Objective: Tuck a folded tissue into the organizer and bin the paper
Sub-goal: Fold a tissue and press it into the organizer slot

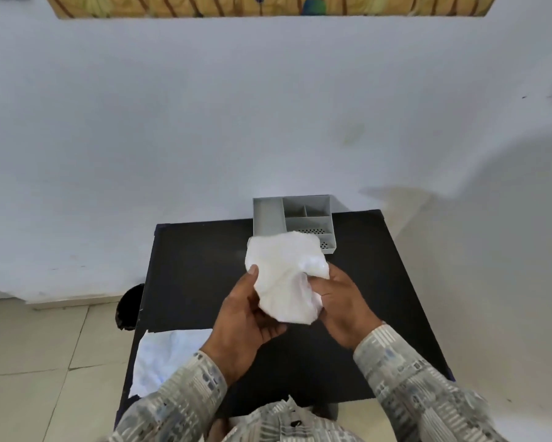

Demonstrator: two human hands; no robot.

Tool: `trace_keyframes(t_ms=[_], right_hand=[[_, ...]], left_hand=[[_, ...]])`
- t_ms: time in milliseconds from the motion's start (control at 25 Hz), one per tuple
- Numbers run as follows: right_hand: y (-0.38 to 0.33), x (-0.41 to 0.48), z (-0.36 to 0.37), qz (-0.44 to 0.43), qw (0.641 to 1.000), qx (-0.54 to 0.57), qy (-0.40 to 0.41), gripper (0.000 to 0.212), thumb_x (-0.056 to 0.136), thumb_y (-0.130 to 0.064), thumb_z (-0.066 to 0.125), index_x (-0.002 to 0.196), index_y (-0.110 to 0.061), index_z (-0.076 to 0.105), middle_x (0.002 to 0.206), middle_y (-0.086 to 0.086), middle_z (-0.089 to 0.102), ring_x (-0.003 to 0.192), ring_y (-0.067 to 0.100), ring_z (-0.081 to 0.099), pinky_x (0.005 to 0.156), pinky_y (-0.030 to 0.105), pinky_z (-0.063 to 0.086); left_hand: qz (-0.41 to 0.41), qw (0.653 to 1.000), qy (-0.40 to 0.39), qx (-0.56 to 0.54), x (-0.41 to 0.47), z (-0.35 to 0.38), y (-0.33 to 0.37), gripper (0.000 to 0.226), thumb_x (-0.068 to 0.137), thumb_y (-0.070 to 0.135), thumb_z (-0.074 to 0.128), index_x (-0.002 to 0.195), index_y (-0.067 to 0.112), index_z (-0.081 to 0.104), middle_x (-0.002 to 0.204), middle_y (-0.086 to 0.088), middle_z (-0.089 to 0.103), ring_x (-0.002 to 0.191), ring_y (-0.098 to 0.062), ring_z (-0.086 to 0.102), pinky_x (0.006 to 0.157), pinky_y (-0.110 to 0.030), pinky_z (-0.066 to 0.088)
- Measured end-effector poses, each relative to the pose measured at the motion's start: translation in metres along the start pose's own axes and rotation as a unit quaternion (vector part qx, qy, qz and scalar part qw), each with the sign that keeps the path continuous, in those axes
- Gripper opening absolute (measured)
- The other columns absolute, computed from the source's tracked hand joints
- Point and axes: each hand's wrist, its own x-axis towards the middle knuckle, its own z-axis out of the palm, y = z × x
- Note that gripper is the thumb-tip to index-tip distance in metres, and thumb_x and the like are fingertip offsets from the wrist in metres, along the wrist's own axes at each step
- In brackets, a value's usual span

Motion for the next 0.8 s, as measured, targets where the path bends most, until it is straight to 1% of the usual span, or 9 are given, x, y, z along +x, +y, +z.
trace_keyframes(t_ms=[120, 240, 320, 440, 560, 640, 720, 760, 800], right_hand=[[-0.012, -0.01, -0.033, 0.059, 0.994, -0.02, -0.086, 0.03, 0.104, -0.017, 0.061, 0.132, -0.02, 0.07, 0.125, 0.009, 0.079, 0.116, 0.031, 0.075, 0.103, 0.057, 0.058], [-0.013, -0.023, -0.045, 0.115, 0.984, 0.102, -0.093, 0.039, 0.104, -0.041, 0.058, 0.137, -0.022, 0.065, 0.129, 0.012, 0.077, 0.119, 0.035, 0.074, 0.108, 0.066, 0.051], [-0.011, -0.028, -0.053, 0.063, 0.989, 0.089, -0.102, 0.035, 0.102, -0.03, 0.065, 0.136, -0.027, 0.064, 0.128, 0.007, 0.078, 0.119, 0.032, 0.074, 0.102, 0.064, 0.056], [-0.013, -0.032, -0.067, -0.035, 0.993, -0.093, -0.057, 0.032, 0.099, -0.02, 0.071, 0.127, -0.036, 0.066, 0.119, -0.005, 0.08, 0.108, 0.02, 0.078, 0.083, 0.051, 0.067], [-0.024, -0.031, -0.076, -0.031, 0.996, -0.078, -0.038, 0.023, 0.101, -0.02, 0.068, 0.121, -0.033, 0.068, 0.108, -0.007, 0.081, 0.097, 0.018, 0.08, 0.073, 0.05, 0.069], [-0.032, -0.025, -0.077, -0.029, 0.998, -0.041, -0.029, 0.024, 0.101, -0.02, 0.069, 0.123, -0.031, 0.069, 0.111, -0.003, 0.081, 0.097, 0.02, 0.08, 0.069, 0.044, 0.068], [-0.038, -0.022, -0.071, -0.067, 0.995, -0.073, -0.025, 0.026, 0.101, -0.023, 0.069, 0.126, -0.029, 0.067, 0.115, 0.001, 0.079, 0.096, 0.022, 0.08, 0.067, 0.042, 0.068], [-0.036, -0.02, -0.068, -0.113, 0.981, -0.157, -0.01, 0.029, 0.1, -0.027, 0.069, 0.128, -0.029, 0.064, 0.116, 0.001, 0.078, 0.094, 0.022, 0.08, 0.067, 0.042, 0.068], [-0.032, -0.017, -0.068, -0.176, 0.942, -0.285, 0.018, 0.033, 0.1, -0.032, 0.068, 0.132, -0.03, 0.061, 0.118, -0.001, 0.076, 0.093, 0.019, 0.078, 0.069, 0.04, 0.069]], left_hand=[[-0.021, 0.999, -0.021, -0.023, 0.004, 0.017, 0.0, 0.049, 0.1, 0.038, 0.062, 0.142, 0.012, 0.066, 0.136, -0.02, 0.073, 0.128, -0.042, 0.069, 0.112, -0.061, 0.049], [0.018, 0.999, -0.008, -0.032, 0.009, 0.042, 0.0, 0.048, 0.098, 0.024, 0.067, 0.143, 0.007, 0.063, 0.131, -0.022, 0.076, 0.122, -0.04, 0.073, 0.106, -0.058, 0.054], [0.046, 0.999, -0.009, -0.023, 0.012, 0.06, 0.001, 0.041, 0.102, 0.03, 0.064, 0.137, 0.009, 0.067, 0.128, -0.021, 0.077, 0.116, -0.038, 0.076, 0.098, -0.057, 0.06], [0.068, 0.998, -0.002, -0.012, 0.017, 0.083, 0.008, 0.045, 0.106, 0.04, 0.058, 0.138, 0.009, 0.067, 0.137, -0.025, 0.072, 0.117, -0.039, 0.075, 0.096, -0.056, 0.062], [0.109, 0.988, -0.03, -0.106, 0.02, 0.095, 0.018, 0.057, 0.106, 0.055, 0.051, 0.14, 0.013, 0.066, 0.144, -0.022, 0.067, 0.128, -0.04, 0.068, 0.106, -0.059, 0.054], [0.12, 0.987, -0.065, -0.079, 0.016, 0.096, 0.015, 0.06, 0.106, 0.058, 0.048, 0.142, 0.012, 0.064, 0.146, -0.022, 0.065, 0.134, -0.043, 0.062, 0.113, -0.064, 0.047], [0.127, 0.988, -0.08, 0.048, 0.012, 0.093, 0.002, 0.042, 0.107, 0.034, 0.059, 0.144, 0.014, 0.062, 0.141, -0.022, 0.069, 0.129, -0.044, 0.067, 0.106, -0.066, 0.053], [0.133, 0.983, -0.064, 0.105, 0.01, 0.091, -0.004, 0.038, 0.102, 0.017, 0.067, 0.14, 0.016, 0.063, 0.133, -0.018, 0.074, 0.121, -0.041, 0.072, 0.098, -0.064, 0.059], [0.14, 0.979, -0.025, 0.147, 0.009, 0.089, -0.009, 0.043, 0.096, 0.003, 0.073, 0.135, 0.018, 0.064, 0.124, -0.013, 0.079, 0.114, -0.036, 0.077, 0.091, -0.059, 0.064]])
